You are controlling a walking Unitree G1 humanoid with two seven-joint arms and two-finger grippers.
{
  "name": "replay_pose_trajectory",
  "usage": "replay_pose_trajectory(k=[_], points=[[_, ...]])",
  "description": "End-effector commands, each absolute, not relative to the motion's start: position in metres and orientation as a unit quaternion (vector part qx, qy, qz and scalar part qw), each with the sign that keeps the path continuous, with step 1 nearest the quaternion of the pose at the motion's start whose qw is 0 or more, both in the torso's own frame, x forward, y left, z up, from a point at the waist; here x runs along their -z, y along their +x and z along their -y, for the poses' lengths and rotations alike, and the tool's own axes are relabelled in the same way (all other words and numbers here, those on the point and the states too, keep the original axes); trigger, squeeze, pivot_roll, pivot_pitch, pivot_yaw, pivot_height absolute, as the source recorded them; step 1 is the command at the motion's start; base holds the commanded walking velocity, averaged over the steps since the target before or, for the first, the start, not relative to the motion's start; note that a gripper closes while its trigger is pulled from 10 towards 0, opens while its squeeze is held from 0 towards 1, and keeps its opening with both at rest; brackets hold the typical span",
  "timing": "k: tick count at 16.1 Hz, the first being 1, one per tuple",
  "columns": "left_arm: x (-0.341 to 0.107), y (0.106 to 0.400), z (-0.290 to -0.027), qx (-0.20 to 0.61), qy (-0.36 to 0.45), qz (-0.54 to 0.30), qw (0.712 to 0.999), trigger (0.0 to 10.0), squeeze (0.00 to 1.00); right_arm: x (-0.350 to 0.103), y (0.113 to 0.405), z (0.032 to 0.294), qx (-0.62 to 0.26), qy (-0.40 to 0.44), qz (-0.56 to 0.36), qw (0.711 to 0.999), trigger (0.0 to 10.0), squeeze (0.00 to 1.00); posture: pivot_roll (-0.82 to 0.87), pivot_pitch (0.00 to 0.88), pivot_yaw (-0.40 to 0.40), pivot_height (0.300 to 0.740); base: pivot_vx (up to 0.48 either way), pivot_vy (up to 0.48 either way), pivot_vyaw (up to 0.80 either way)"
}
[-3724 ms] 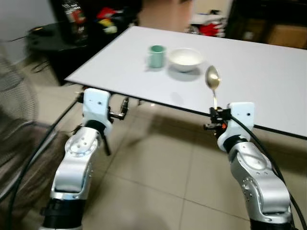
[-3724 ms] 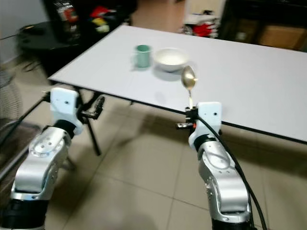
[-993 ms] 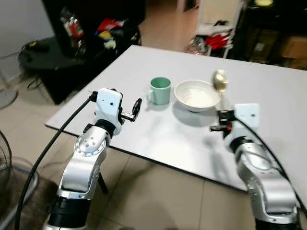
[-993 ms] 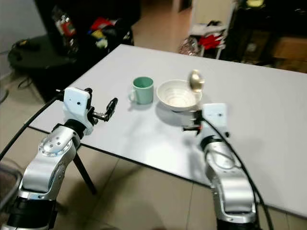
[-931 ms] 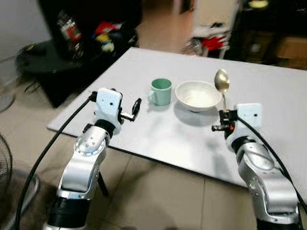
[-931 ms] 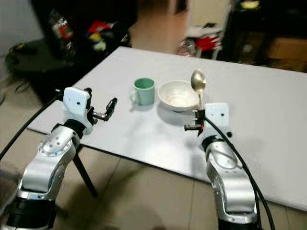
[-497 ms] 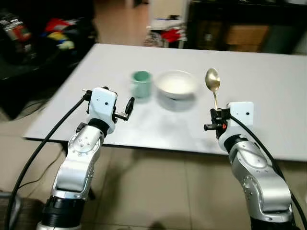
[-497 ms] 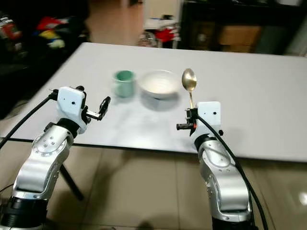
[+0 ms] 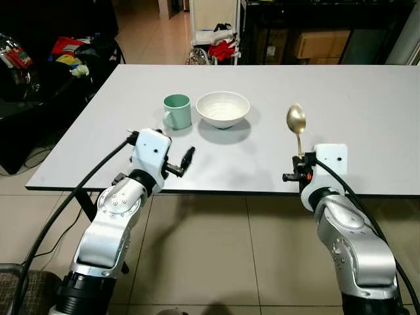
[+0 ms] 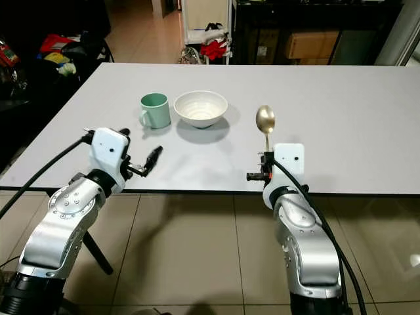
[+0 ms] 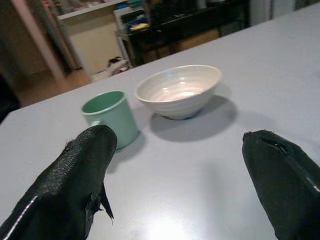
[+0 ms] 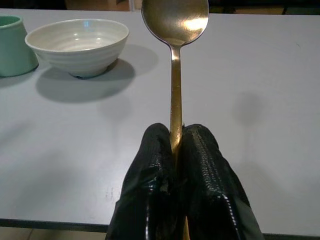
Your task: Setting the table
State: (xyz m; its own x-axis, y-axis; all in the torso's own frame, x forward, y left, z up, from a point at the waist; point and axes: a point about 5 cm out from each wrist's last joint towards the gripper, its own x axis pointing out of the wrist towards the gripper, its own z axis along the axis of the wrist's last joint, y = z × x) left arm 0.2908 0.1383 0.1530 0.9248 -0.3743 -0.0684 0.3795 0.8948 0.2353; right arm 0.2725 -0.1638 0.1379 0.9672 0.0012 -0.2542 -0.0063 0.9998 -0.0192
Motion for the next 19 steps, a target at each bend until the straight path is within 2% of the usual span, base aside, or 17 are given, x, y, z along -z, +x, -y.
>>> replay_pose_trajectory(k=[1,5,10,14,19], points=[[-0.152,0.290,-0.137,0.210,0.130,-0.016,0.969,10.0,0.00,-0.141,0.276,0.165,0.002,-0.021,-0.133,0.991,10.0,0.00,0.03,0.000,0.052,0.740,0.000,0.000,0.00],[-0.150,0.283,-0.136,0.256,0.133,-0.032,0.957,10.0,0.00,-0.126,0.283,0.172,0.012,-0.038,-0.195,0.980,10.0,0.00,0.03,0.000,0.058,0.740,0.000,0.000,0.00],[-0.144,0.275,-0.148,0.273,0.151,-0.057,0.948,10.0,0.00,-0.127,0.320,0.160,-0.024,-0.045,-0.216,0.975,10.0,0.00,0.05,0.000,0.036,0.740,0.000,0.000,0.00],[-0.144,0.267,-0.155,0.284,0.157,-0.069,0.943,10.0,0.00,-0.120,0.345,0.145,-0.019,0.010,-0.253,0.967,10.0,0.00,0.07,0.000,0.017,0.740,0.000,0.000,0.00],[-0.143,0.261,-0.153,0.308,0.155,-0.079,0.935,10.0,0.00,-0.111,0.359,0.129,-0.017,0.004,-0.276,0.961,10.0,0.00,0.07,0.000,0.001,0.740,0.000,0.000,0.00]])
